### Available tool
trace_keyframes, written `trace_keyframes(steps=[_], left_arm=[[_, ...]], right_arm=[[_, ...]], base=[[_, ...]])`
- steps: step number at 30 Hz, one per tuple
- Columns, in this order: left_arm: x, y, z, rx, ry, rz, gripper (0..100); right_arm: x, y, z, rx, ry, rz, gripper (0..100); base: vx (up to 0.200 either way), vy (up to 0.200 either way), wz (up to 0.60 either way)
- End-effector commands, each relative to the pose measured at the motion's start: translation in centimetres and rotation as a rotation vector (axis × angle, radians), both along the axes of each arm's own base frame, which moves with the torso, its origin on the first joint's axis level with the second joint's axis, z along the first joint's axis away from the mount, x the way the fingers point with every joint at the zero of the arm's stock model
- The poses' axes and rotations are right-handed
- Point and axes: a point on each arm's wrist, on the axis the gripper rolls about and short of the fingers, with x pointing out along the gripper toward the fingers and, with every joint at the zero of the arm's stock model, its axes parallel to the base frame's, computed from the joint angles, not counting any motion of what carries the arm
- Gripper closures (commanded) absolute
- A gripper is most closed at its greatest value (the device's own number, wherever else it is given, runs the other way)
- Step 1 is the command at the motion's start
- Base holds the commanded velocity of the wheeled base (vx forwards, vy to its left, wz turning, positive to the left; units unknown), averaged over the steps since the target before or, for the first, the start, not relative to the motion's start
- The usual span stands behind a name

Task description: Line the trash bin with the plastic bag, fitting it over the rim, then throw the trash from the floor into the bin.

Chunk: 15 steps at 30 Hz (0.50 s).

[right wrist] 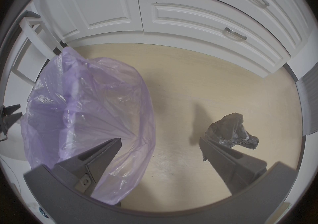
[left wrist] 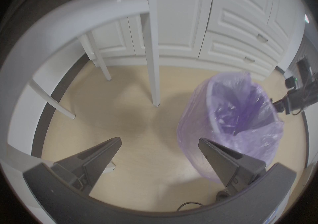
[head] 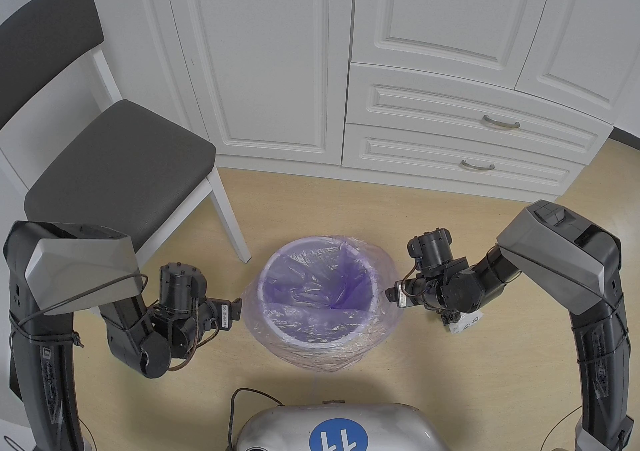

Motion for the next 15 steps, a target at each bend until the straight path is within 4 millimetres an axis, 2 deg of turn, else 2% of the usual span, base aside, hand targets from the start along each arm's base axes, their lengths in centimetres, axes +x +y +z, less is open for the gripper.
trace_keyframes(steps=[1, 6, 11, 15], left_arm=[[-3.3, 1.9, -0.3, -0.044, -0.046, 0.018, 0], [-3.9, 3.0, -0.8, -0.023, -0.042, 0.03, 0], [-4.5, 3.2, -0.2, -0.028, -0.072, 0.031, 0], [-4.9, 3.1, -0.3, -0.025, -0.064, 0.027, 0]], right_arm=[[-0.5, -1.7, 2.9, -0.019, -0.036, -0.002, 0], [-0.8, -1.8, 4.1, -0.017, -0.058, 0.002, 0], [0.3, -1.5, 4.9, 0.026, -0.141, -0.009, 0], [1.5, -1.2, 2.7, 0.034, -0.168, -0.014, 0]], base=[[0.0, 0.0, 0.0], [0.0, 0.0, 0.0], [0.0, 0.0, 0.0], [0.0, 0.0, 0.0]])
